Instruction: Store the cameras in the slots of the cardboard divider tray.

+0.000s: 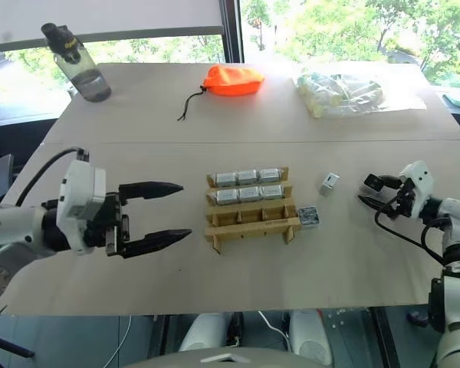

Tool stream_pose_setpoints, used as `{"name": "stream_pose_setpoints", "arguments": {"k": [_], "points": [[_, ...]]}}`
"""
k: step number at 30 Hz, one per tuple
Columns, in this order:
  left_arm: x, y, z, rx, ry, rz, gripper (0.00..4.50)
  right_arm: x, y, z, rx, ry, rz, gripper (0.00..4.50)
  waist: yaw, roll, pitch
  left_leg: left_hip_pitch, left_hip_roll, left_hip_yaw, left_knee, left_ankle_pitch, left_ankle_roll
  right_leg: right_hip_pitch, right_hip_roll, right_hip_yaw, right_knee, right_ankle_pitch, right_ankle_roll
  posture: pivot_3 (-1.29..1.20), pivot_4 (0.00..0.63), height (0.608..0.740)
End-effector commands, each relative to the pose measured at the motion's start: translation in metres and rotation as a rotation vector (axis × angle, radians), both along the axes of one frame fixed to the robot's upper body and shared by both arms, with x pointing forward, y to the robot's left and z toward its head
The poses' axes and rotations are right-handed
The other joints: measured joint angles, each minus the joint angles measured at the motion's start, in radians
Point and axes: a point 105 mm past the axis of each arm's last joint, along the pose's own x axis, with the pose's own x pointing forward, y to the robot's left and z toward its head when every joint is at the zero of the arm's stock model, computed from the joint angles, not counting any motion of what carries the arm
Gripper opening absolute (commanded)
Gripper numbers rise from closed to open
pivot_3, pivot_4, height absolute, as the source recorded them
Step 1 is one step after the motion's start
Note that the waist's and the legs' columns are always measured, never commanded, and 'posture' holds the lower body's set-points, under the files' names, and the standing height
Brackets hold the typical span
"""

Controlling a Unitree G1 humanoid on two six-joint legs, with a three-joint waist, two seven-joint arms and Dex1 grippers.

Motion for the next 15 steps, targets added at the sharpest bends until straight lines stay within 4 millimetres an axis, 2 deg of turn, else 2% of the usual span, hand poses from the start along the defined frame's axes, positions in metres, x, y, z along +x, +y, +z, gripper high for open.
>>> {"name": "stream_pose_setpoints", "arguments": {"k": [1,3,4,5,7,13,15], "points": [[-0.003,0.000,0.006,0.010,-0.044,-0.014,4.05,0.003,0.001,0.010,-0.022,-0.040,0.019,4.11,0.000,0.000,0.000,0.000,0.000,0.000,0.000,0.000,0.000,0.000,0.000,0.000,0.000,0.000,0.000,0.00,0.150,0.726],[-0.002,0.000,0.006,0.010,-0.045,-0.019,4.05,0.003,0.001,0.010,-0.013,-0.044,0.014,3.49,0.000,0.000,0.000,0.000,0.000,0.000,0.000,0.000,0.000,0.000,0.000,0.000,0.000,0.000,0.000,0.00,0.150,0.726],[-0.001,-0.001,0.006,0.006,-0.047,-0.025,4.05,0.003,0.001,0.011,-0.009,-0.047,0.014,2.62,0.000,0.000,0.000,0.000,0.000,0.000,0.000,0.000,0.000,0.000,0.000,0.000,0.000,0.000,0.000,0.00,0.150,0.726],[0.000,-0.002,0.007,0.001,-0.046,-0.035,4.05,0.002,0.000,0.012,-0.010,-0.051,0.019,2.24,0.000,0.000,0.000,0.000,0.000,0.000,0.000,0.000,0.000,0.000,0.000,0.000,0.000,0.000,0.000,0.00,0.150,0.726],[0.001,-0.004,0.006,-0.006,-0.041,-0.051,4.05,0.000,0.000,0.014,-0.014,-0.061,0.025,1.94,0.001,0.000,0.000,0.000,0.000,0.000,0.000,0.000,0.000,0.000,0.000,0.000,0.000,0.000,0.000,0.00,0.150,0.726],[0.009,-0.006,0.003,-0.030,-0.020,-0.073,4.05,-0.003,0.001,0.021,-0.055,-0.118,0.044,1.92,0.000,0.000,0.000,0.000,0.000,0.000,0.000,0.000,-0.001,0.000,0.000,0.000,0.001,0.000,0.000,0.00,0.150,0.726],[0.020,-0.011,-0.005,-0.025,-0.006,-0.047,4.05,-0.001,0.008,0.032,-0.075,-0.180,0.063,1.92,0.001,0.000,0.001,0.000,0.000,0.000,0.000,0.000,-0.001,0.000,0.000,0.000,0.001,0.000,0.000,0.00,0.150,0.726]]}}
